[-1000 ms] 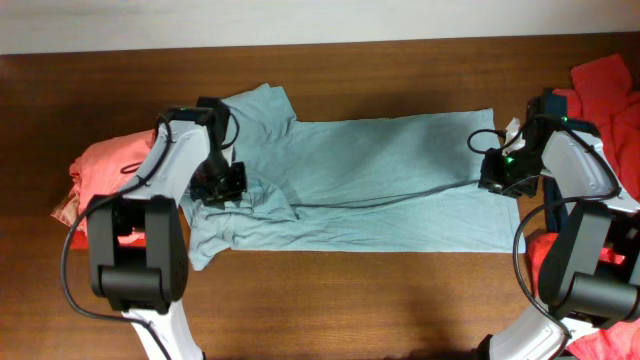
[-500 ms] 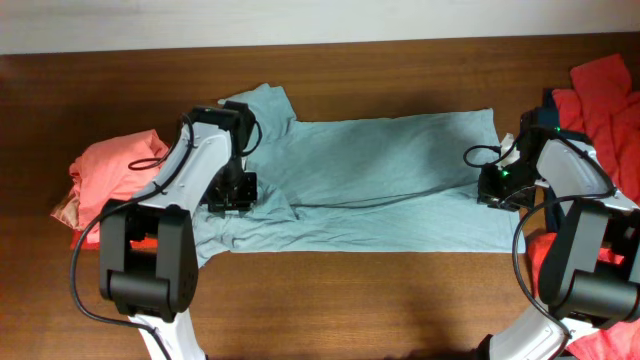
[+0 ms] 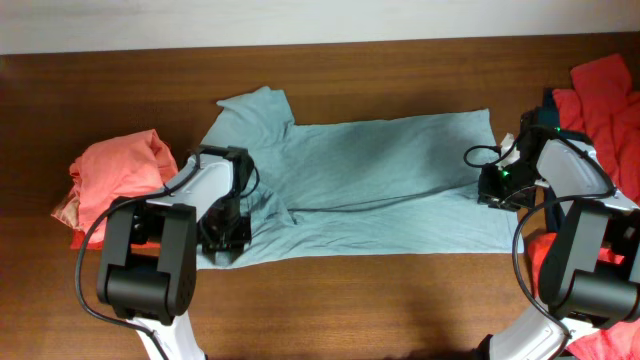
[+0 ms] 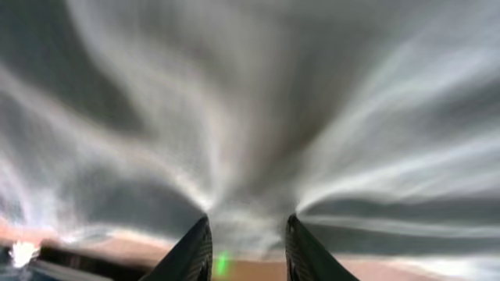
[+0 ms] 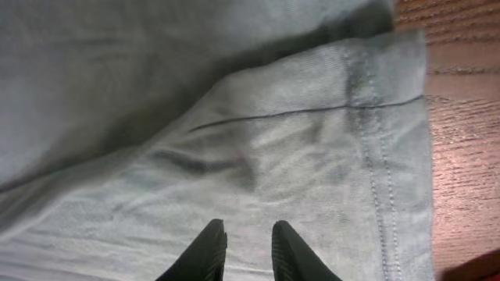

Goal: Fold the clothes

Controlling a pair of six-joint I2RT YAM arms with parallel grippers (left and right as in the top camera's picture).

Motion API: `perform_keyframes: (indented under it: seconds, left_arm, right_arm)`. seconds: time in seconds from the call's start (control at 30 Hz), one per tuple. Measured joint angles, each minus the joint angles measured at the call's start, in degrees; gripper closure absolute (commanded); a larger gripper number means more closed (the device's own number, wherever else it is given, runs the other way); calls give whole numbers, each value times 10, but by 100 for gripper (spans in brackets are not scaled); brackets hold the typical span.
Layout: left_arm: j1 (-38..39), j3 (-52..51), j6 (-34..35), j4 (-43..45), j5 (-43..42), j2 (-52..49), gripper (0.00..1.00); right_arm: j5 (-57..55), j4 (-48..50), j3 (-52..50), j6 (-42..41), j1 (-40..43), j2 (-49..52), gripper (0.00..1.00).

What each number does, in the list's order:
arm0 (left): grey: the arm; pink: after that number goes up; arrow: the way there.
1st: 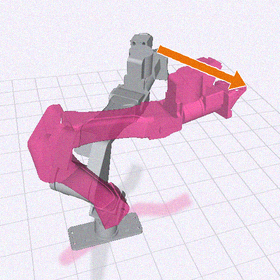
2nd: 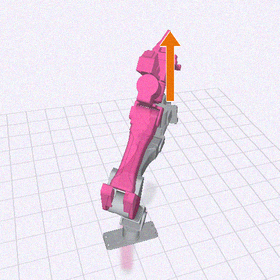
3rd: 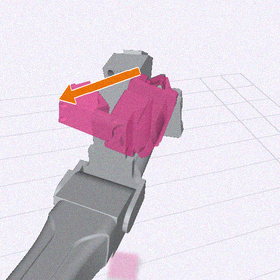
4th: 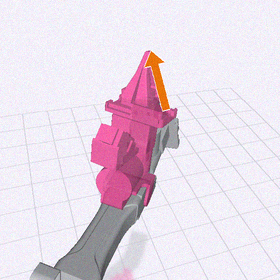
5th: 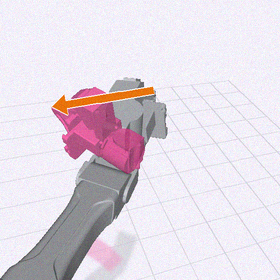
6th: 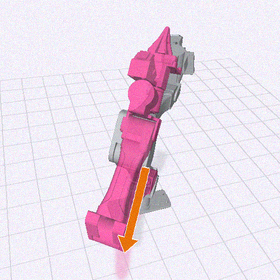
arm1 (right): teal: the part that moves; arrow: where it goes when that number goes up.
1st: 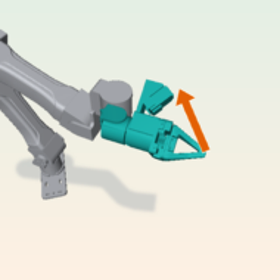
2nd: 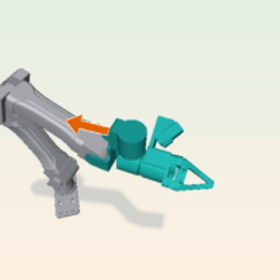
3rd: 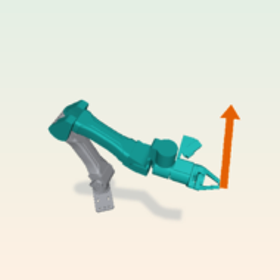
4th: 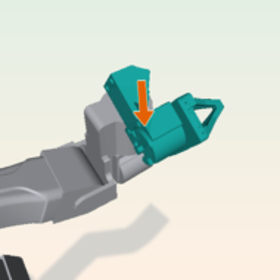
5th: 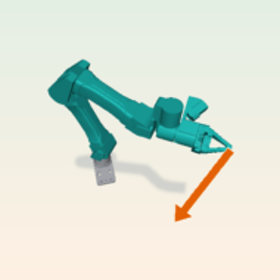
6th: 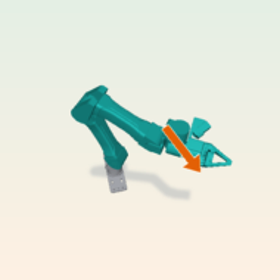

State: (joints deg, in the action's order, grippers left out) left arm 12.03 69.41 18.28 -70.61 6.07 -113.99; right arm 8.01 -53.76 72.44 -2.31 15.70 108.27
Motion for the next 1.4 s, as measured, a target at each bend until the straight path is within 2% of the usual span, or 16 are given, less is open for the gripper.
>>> perform_keyframes:
  seconds: [0.1, 0.27, 0.63, 0.73, 1.03, 1.27, 1.4]
  left_arm:
    - [0, -10, 8, -28, 0, 0, 73]
    - [-1, -4, 11, -23, 0, 0, 74]
    - [0, 97, 10, -43, -20, 33, 72]
    - [7, 101, 2, -31, -38, 49, 67]
    - [70, 99, -11, 56, -127, 50, 66]
    - [108, 97, -11, 101, -138, 50, 58]
    - [121, 90, -11, 116, -138, 49, 58]
  right_arm:
    - [0, 0, 0, 0, 0, 0, 75]
    - [0, 0, 0, 0, 0, 0, 75]
    - [0, 0, 0, 0, 0, 0, 74]
    - [0, 0, 0, 0, 0, 0, 75]
    - [0, 0, 0, 0, 0, 0, 75]
    - [0, 0, 0, 0, 0, 0, 74]
    - [0, -1, 0, 0, 0, 0, 75]
